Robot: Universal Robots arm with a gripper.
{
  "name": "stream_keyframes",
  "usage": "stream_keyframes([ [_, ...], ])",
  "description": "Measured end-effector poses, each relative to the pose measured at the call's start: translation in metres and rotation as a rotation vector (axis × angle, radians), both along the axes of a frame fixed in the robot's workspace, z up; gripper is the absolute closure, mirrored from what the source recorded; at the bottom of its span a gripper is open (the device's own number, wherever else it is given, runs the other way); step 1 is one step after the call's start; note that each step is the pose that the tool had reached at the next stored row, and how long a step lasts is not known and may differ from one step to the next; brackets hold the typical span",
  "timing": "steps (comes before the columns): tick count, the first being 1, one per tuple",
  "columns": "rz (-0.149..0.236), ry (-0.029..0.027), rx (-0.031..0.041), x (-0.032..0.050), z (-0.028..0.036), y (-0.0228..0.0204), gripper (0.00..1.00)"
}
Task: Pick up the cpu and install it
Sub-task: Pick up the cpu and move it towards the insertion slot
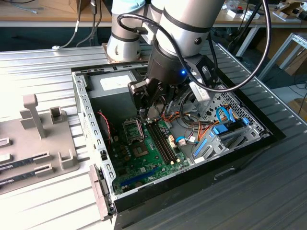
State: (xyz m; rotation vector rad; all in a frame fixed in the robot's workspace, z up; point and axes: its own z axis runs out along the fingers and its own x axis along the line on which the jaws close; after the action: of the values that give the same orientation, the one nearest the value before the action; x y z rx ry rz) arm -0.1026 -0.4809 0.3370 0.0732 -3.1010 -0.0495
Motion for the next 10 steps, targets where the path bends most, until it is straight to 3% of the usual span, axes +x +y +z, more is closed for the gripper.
stream_keyframes([
  [10,0.000,0.0000,0.0000,0.0047,-0.0013,0.0000,0.53],
])
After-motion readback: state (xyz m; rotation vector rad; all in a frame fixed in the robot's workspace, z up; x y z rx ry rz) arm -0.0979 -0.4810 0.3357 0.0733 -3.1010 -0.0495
